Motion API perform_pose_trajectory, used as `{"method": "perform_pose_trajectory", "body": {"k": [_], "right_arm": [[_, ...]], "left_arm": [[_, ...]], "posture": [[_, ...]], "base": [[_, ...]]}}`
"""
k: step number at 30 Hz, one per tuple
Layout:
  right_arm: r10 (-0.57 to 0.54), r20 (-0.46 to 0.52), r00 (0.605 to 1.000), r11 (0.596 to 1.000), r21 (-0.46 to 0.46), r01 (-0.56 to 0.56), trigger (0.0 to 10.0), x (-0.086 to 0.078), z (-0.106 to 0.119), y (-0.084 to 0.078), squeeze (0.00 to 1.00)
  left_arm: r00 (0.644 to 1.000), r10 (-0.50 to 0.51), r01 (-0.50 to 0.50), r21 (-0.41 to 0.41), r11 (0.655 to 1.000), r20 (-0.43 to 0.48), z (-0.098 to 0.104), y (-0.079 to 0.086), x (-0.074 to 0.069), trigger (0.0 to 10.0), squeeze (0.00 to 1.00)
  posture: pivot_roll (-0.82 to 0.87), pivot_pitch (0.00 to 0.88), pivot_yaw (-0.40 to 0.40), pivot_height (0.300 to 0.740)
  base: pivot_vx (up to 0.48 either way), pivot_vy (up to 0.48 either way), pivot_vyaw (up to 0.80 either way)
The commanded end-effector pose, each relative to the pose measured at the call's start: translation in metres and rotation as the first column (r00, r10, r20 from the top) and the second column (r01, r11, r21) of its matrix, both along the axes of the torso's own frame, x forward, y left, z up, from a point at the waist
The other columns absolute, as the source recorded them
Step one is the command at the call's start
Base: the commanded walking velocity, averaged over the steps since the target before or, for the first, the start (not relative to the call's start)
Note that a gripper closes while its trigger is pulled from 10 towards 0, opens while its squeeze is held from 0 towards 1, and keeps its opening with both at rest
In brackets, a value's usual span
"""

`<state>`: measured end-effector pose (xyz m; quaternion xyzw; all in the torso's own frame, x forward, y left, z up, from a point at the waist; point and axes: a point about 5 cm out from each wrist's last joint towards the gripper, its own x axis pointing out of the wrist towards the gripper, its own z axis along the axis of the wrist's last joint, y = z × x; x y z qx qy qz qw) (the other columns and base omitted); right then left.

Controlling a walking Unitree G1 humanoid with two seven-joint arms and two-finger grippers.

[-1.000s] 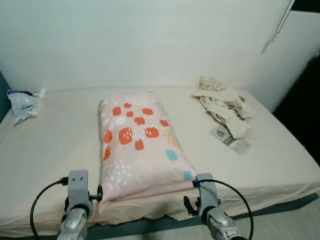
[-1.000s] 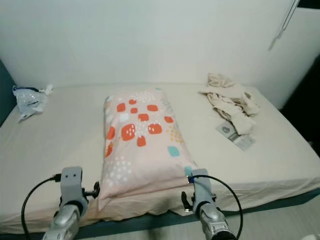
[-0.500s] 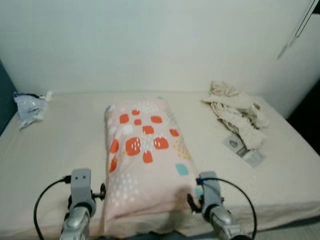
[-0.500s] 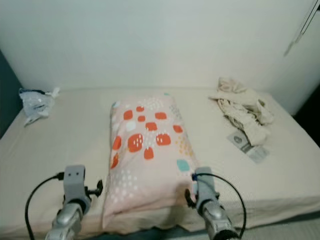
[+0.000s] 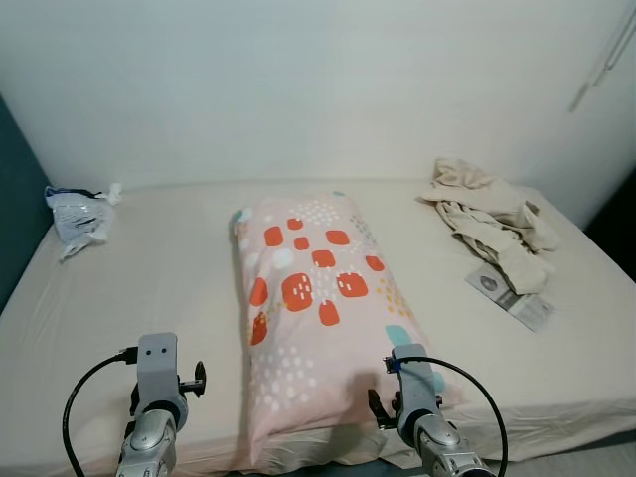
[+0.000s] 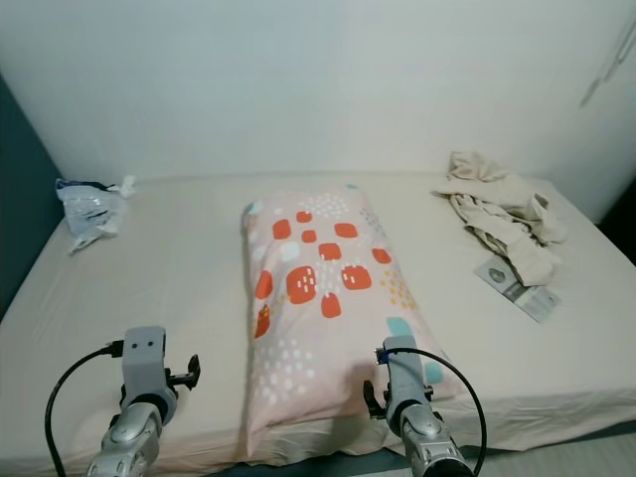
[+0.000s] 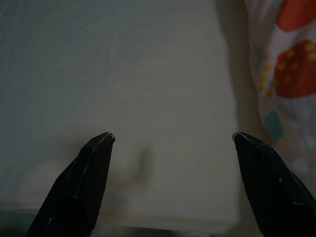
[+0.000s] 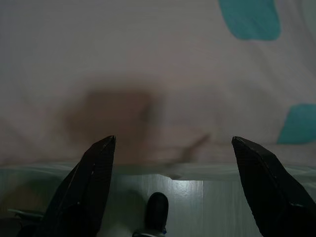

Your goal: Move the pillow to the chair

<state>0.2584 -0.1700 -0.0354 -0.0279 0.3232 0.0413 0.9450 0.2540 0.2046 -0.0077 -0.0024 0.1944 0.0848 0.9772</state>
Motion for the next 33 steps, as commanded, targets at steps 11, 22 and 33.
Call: {"method": "perform_pose_trajectory", "body": {"k": [11, 22, 33], "right_arm": [[-0.008, -0.013, 1.0, 1.0, -0.005, 0.008, 10.0, -0.004, -0.003, -0.002, 0.0], [0.0, 0.005, 1.0, 1.0, -0.014, 0.0, 10.0, 0.002, 0.001, -0.001, 0.0], [0.033, 0.007, 0.999, 0.999, -0.023, -0.033, 10.0, 0.003, 0.001, 0.004, 0.0]], "left_arm": [[0.999, -0.01, 0.01, 0.005, 1.0, -0.032, -0.004, -0.002, -0.002, 10.0, 0.0], [0.999, -0.003, 0.003, -0.008, 1.0, -0.041, -0.005, -0.004, 0.001, 10.0, 0.0], [0.996, -0.041, 0.044, 0.03, 0.999, -0.078, -0.007, 0.001, 0.005, 10.0, 0.0]], "posture": [[0.06, 0.071, -0.041, 0.74], [0.05, 0.045, -0.037, 0.74], [0.05, 0.008, -0.015, 0.74]], "base": [[0.0, -0.305, 0.0], [0.0, 0.0, 0.0], [0.0, 0.0, 0.0]]}}
